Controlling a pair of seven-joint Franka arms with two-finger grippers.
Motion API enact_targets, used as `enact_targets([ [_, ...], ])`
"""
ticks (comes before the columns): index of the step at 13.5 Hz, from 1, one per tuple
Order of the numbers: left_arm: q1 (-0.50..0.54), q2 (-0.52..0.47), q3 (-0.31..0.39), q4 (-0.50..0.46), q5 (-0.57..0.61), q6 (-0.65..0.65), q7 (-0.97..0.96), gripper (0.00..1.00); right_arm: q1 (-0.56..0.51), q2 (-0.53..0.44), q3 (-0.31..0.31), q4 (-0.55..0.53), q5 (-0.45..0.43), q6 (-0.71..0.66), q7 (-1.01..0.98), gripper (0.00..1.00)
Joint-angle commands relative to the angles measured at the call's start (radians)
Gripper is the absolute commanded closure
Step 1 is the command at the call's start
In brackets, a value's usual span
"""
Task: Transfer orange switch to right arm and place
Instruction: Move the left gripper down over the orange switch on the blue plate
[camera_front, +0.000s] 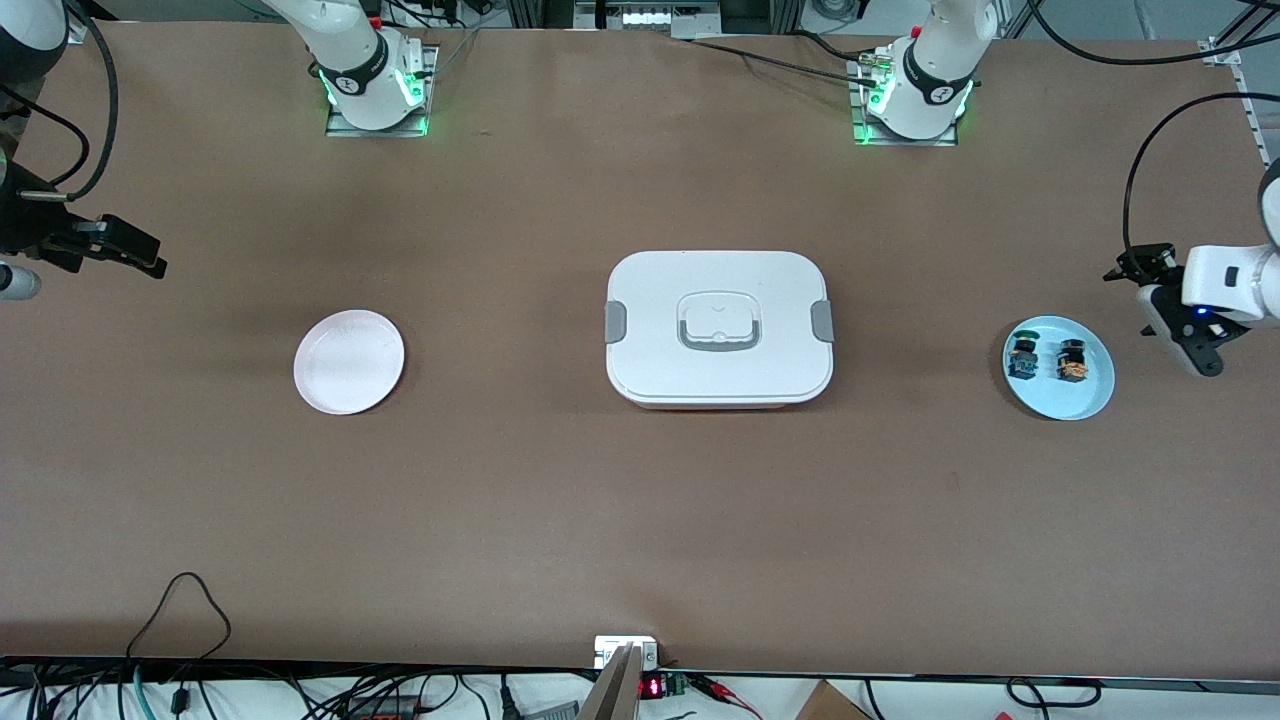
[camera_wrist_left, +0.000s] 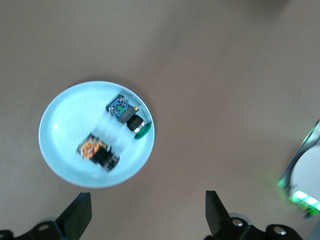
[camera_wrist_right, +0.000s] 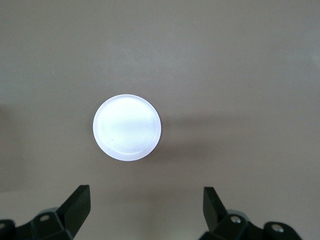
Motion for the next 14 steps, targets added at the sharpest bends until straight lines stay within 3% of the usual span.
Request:
enact_targets([
  [1, 0.005, 0.058, -0.007, -0.016, 0.027, 0.087, 0.227, 0.00, -0.001, 0.010, -0.001, 0.021, 0.004, -0.005, -0.005, 0.00],
  [5, 0.048, 0.118, -0.008, -0.051, 0.033, 0.251, 0.527, 0.00, 0.000, 0.016, -0.001, 0.021, 0.004, -0.005, -0.005, 0.00],
  [10, 0.071, 0.126, -0.016, -0.190, 0.032, 0.535, 0.845, 0.00, 0.000, 0.020, -0.001, 0.021, 0.004, -0.005, -0.005, 0.00],
  [14, 0.086, 0.139, -0.017, -0.223, 0.030, 0.603, 0.892, 0.00, -0.001, 0.020, -0.001, 0.021, 0.004, -0.004, -0.005, 0.00],
])
